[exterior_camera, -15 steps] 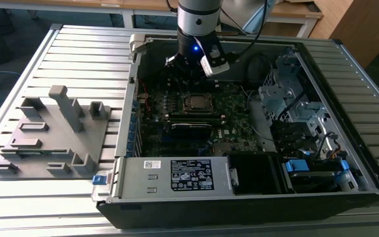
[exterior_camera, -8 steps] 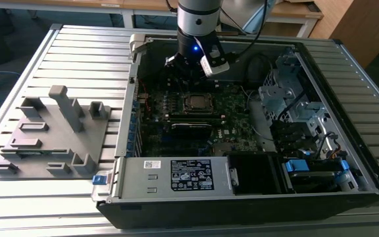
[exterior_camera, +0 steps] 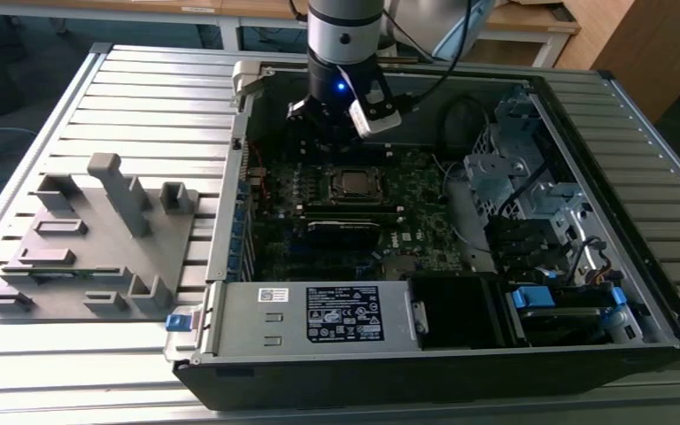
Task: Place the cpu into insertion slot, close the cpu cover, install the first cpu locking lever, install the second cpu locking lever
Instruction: 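Install the first cpu locking lever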
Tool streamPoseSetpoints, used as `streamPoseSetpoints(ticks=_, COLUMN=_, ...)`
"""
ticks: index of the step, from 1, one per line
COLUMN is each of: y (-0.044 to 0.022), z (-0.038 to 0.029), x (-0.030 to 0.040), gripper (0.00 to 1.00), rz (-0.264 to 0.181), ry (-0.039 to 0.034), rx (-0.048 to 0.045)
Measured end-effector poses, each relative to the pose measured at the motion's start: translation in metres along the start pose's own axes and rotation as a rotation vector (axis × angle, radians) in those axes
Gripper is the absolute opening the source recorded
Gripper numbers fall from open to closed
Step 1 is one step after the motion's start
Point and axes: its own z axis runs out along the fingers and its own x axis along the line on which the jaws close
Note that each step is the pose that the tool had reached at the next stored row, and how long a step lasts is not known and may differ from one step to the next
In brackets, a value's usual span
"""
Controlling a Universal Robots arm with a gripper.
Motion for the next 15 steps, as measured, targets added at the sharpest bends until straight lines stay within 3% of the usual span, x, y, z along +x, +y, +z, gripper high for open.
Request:
streamPoseSetpoints(ticks=5, y=-0.0003, z=0.0000, x=0.0070, gripper=0.10, rz=0.000, ry=-0.0005, rx=-0.0002)
streamPoseSetpoints(ticks=15, y=-0.0002, z=-0.0050, x=0.0075, gripper=0.10, rz=0.000, ry=-0.0003, rx=-0.0002)
